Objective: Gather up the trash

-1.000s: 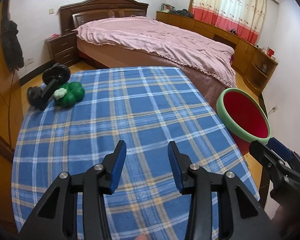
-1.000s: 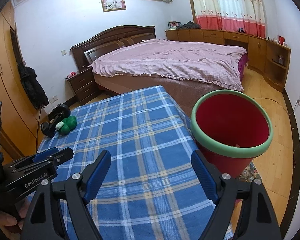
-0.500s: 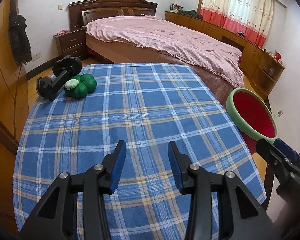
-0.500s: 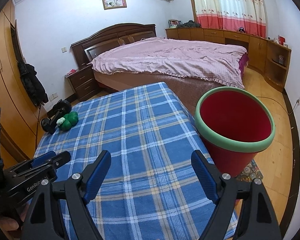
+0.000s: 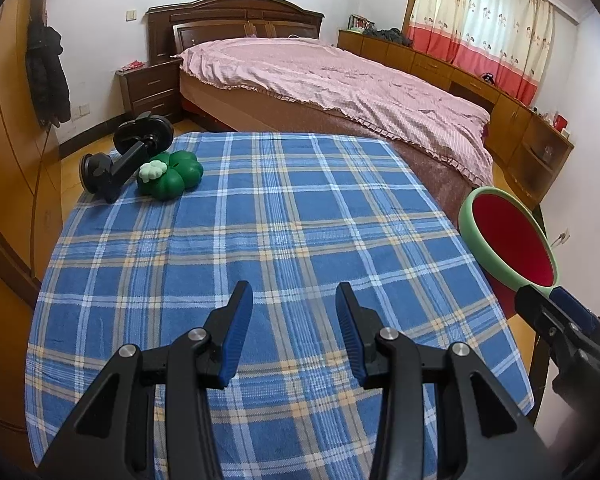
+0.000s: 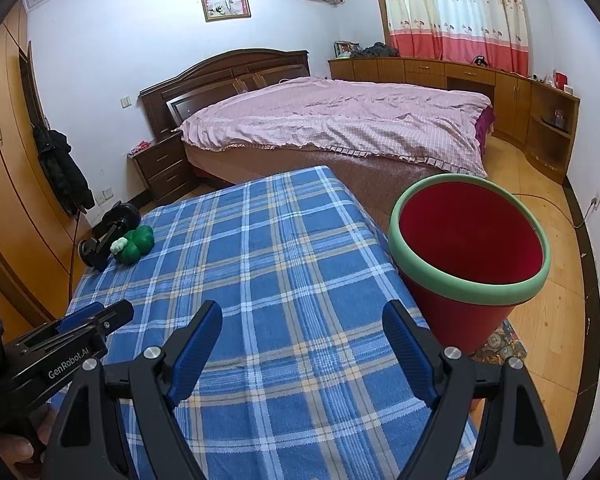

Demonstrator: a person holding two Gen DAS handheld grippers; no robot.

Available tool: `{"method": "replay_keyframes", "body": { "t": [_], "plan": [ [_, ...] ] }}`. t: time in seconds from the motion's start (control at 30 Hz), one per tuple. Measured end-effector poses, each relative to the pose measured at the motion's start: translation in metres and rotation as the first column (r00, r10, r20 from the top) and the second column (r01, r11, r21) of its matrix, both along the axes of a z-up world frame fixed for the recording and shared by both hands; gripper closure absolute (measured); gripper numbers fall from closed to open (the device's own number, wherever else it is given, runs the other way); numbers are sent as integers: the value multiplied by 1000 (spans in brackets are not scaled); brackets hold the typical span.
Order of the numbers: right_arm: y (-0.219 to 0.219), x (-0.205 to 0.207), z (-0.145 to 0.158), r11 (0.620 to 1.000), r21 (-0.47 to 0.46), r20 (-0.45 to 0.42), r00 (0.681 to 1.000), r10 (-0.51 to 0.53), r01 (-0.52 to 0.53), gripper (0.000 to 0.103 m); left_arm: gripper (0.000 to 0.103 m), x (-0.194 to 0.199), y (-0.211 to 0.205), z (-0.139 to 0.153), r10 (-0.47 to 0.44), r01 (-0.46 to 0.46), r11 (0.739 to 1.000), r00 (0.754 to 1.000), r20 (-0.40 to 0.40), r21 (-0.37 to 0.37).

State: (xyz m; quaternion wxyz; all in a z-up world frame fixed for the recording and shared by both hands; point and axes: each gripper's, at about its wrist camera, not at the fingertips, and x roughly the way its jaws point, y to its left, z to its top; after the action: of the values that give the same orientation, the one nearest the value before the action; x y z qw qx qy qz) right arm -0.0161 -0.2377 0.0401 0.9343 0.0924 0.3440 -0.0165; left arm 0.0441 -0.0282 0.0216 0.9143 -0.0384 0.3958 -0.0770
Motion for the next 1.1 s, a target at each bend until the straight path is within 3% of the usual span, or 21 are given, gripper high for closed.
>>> {"method": "replay_keyframes", "body": {
  "t": [1.1],
  "plan": [
    [-6, 4, 0, 1000, 13, 3, 1000, -11, 11, 19, 60, 2, -2, 6, 11, -11, 1000, 1000, 21, 10]
  ]
}}
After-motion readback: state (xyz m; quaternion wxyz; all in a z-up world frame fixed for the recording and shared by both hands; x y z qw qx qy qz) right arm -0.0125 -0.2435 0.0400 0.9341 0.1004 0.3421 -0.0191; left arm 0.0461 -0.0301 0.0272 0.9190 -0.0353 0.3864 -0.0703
